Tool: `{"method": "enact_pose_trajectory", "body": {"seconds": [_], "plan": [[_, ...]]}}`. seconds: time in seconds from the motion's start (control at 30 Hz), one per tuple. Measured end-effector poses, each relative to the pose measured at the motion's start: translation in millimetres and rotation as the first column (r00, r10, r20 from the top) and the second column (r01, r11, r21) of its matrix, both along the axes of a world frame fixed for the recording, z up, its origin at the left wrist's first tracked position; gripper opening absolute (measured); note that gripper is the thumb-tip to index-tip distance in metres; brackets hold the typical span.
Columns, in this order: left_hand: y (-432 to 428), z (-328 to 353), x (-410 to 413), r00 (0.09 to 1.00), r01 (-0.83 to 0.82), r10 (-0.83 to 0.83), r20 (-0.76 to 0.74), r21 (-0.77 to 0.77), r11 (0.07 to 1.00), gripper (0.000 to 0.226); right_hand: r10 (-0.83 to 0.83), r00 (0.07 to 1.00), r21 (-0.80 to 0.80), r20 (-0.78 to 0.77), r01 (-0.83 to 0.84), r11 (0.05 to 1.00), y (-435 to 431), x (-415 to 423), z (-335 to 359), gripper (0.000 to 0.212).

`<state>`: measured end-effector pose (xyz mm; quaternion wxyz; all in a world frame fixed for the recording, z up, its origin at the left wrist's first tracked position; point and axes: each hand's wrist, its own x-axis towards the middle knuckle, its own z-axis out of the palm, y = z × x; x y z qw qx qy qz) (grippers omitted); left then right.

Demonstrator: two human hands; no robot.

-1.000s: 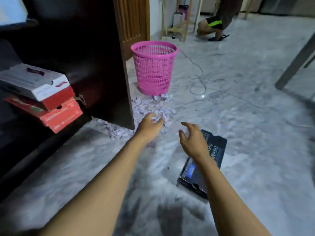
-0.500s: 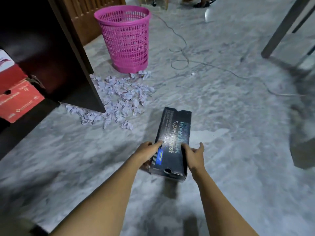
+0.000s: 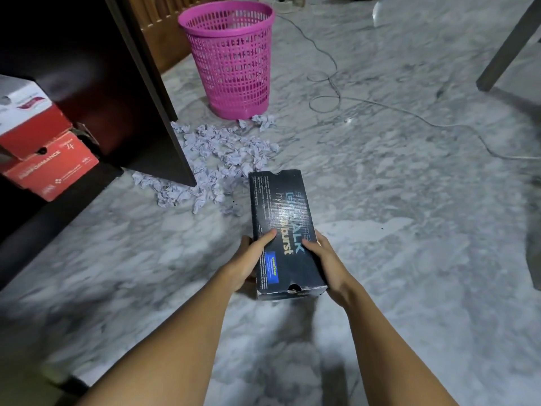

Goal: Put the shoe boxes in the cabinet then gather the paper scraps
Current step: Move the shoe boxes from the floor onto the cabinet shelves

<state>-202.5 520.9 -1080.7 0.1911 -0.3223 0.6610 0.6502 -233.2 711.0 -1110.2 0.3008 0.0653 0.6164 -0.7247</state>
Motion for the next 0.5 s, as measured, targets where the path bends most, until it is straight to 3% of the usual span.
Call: {"method": "enact_pose_trajectory", "body": {"seconds": [0.17, 0.3, 0.37, 0.5], "plan": [[-40, 21, 5, 0.994, -0.102, 0.103, -0.029, 0.047, 0.994, 0.104, 0.180, 0.978, -0.046, -0.105, -0.186, 0.981, -24, -12, 48, 0.039], [-86, 75, 33, 0.994, -0.105, 0.104, 0.017, 0.129, 0.986, 0.083, 0.347, 0.929, -0.061, -0.131, -0.357, 0.932, -65, -21, 91, 0.035], [-113, 105, 51, 0.995, -0.101, 0.102, 0.006, 0.168, 0.981, 0.087, 0.405, 0.903, -0.087, -0.144, -0.419, 0.904, -93, -21, 117, 0.033], [-160, 171, 78, 0.977, -0.187, 0.196, -0.087, 0.108, 0.976, 0.075, 0.474, 0.857, -0.103, -0.201, -0.500, 0.860, -151, -14, 178, 0.031]]}}
